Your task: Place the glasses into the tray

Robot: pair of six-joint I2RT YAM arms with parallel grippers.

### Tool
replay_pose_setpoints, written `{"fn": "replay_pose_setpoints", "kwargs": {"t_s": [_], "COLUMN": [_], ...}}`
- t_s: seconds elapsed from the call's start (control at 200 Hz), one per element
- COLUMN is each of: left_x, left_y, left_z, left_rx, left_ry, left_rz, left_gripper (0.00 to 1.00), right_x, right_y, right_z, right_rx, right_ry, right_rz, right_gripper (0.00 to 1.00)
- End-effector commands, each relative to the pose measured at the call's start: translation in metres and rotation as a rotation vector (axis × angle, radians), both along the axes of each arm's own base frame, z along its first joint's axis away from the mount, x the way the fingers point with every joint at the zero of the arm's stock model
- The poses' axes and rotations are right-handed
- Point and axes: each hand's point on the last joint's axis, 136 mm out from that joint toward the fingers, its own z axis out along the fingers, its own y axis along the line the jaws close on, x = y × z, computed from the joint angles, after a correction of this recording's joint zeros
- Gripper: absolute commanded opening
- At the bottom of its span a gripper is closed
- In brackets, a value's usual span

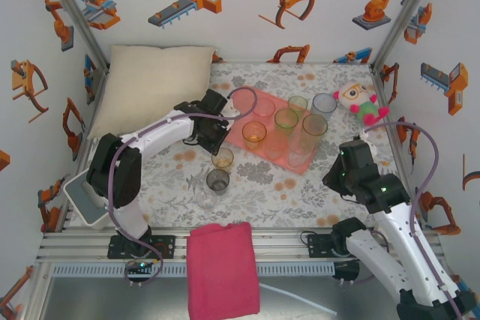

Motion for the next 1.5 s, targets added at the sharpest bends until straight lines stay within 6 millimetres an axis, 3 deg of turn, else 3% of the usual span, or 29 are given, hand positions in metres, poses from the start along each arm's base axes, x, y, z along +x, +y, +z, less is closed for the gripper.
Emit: {"fn": "replay_pose_setpoints", "kwargs": {"t_s": [0.0, 0.506, 0.756, 1.162, 1.497], "left_x": [0.005, 0.002, 0.007, 0.033, 0.06], "left_y": [-0.002, 0.007, 0.012, 0.002, -0.01], "left_z": [0.021, 0.051, 0.077, 0.121, 0.13], "left_rx": [-0.019, -0.016, -0.031, -0.058, -0.085], "left_ry": [-0.045, -0.094, -0.131, -0.227, -0.266], "left_rz": [0.002, -0.019, -0.009, -0.013, 0.005], "left_gripper": [0.15, 0.14, 0.14, 0.15, 0.15], "right_x": [-0.001, 0.003, 0.006, 0.009, 0.01], "right_y": [-0.002, 0.001, 0.002, 0.003, 0.003], "right_z": [-0.003, -0.002, -0.003, -0.006, -0.006], "right_rx": [-0.006, -0.003, -0.008, -0.018, -0.02], "right_ry": [0.006, 0.003, 0.004, 0.014, 0.014], "right_rz": [-0.016, -0.009, -0.003, 0.008, 0.005], "right_gripper": [0.28, 0.28, 0.28, 0.28, 0.28]}}
